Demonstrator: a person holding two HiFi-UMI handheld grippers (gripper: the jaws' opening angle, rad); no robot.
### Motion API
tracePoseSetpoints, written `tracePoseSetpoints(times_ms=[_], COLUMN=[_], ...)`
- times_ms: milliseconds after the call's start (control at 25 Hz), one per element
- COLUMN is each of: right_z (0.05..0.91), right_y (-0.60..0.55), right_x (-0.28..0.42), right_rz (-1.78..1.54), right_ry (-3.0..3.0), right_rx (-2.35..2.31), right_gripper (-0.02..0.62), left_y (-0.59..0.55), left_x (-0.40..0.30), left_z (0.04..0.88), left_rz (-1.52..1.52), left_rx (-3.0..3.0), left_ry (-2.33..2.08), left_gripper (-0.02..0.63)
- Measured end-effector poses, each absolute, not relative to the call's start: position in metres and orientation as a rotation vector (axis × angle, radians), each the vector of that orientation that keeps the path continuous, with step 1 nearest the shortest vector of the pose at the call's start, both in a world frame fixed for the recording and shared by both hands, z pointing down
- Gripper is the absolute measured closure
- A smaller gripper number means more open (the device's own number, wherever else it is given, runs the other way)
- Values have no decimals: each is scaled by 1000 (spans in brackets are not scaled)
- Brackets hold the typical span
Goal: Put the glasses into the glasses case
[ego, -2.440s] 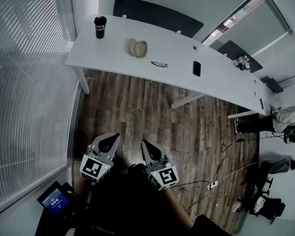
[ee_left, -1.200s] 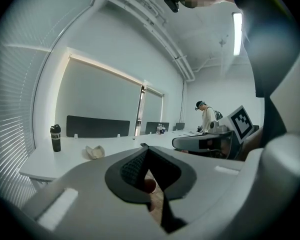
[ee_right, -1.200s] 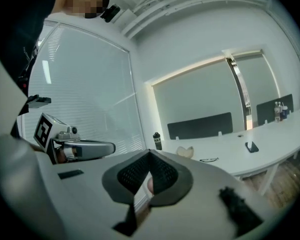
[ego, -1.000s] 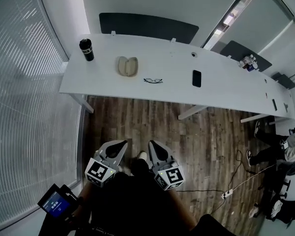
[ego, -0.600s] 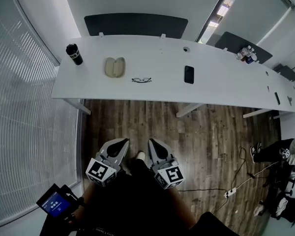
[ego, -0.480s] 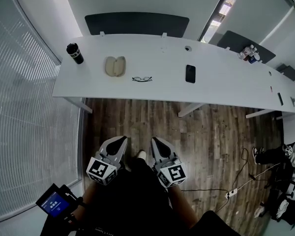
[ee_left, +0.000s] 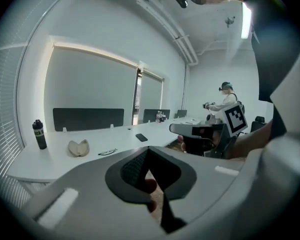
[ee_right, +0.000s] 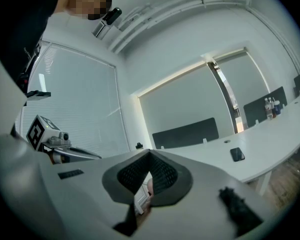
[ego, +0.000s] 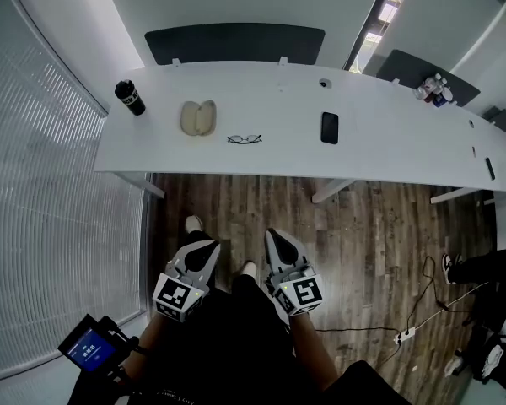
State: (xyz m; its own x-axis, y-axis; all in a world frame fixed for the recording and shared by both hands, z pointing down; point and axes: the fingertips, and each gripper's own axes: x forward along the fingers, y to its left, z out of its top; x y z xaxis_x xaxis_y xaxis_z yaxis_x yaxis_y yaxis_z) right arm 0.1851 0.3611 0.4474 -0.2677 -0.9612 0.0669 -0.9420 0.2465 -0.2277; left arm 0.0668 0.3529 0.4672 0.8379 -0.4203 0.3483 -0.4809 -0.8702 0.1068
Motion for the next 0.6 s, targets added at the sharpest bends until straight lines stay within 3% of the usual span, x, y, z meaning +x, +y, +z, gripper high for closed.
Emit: tracePoseSetpoints(times_ms=[280, 600], right_z=[457, 454], right_y=[357, 347], right_x=[205, 232], right_rz=[-416, -382], right_ry=[2245, 2232], right_rx=[-1897, -2018], right_gripper=[589, 589], left_y=[342, 306], left_x=[100, 129], left_z=[482, 467], left_rz=[498, 307], left_rx=[2900, 2886], left_ry=[-491, -504], left_gripper=[601, 601])
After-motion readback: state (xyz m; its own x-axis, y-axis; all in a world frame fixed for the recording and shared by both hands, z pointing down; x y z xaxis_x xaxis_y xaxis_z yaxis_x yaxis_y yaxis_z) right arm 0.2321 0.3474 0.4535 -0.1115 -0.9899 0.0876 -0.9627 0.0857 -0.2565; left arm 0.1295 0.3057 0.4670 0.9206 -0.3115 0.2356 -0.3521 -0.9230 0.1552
